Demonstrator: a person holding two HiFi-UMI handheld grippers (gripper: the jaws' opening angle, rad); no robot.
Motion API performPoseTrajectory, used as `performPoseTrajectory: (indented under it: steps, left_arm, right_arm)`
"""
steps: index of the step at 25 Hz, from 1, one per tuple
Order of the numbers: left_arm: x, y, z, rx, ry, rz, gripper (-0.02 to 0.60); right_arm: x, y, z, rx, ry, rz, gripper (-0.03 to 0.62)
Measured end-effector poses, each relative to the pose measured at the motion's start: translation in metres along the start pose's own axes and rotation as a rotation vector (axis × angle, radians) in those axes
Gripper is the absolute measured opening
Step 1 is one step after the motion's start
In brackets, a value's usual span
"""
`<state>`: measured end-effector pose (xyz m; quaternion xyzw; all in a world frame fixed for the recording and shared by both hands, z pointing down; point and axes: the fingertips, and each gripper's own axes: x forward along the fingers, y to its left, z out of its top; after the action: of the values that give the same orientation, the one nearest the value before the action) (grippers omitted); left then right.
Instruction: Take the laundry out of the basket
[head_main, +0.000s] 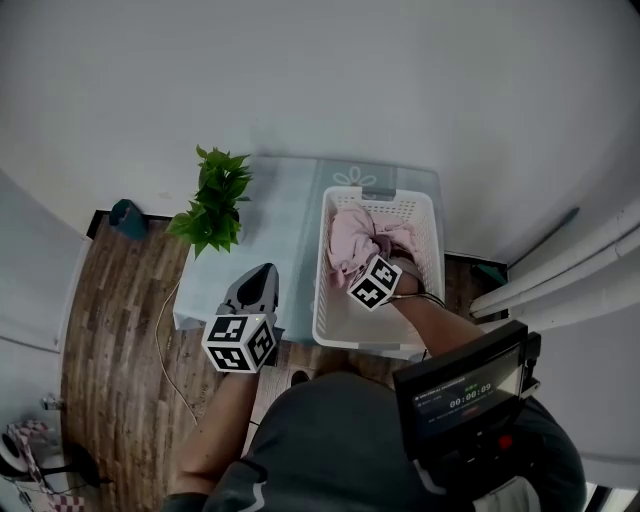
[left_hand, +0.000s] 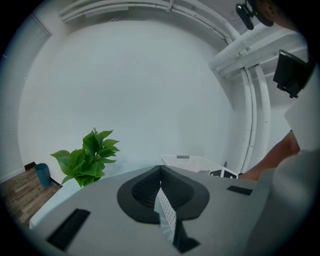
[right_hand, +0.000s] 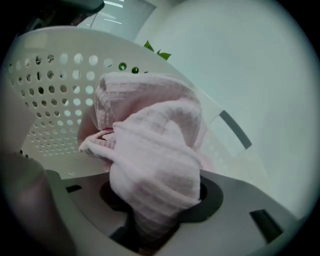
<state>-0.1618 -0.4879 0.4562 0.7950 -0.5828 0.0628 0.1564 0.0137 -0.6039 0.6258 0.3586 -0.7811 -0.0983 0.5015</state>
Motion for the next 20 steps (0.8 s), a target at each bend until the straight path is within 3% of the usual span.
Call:
performPoseTrajectory:
  steps: [12, 20]
  left_arm:
    - [-0.002, -0.016, 0.027, 0.027, -0.046, -0.010, 0.008]
    - [0.000, -0.021, 0.039, 0.032, -0.075, 0.010, 0.008]
  right_arm:
    - [-0.074, -0.052, 0.032, 0.179, -0.210, -0.096, 0.221]
    - [-0.133, -0.079, 0.065, 0.229, -0.395, -0.114, 0.221]
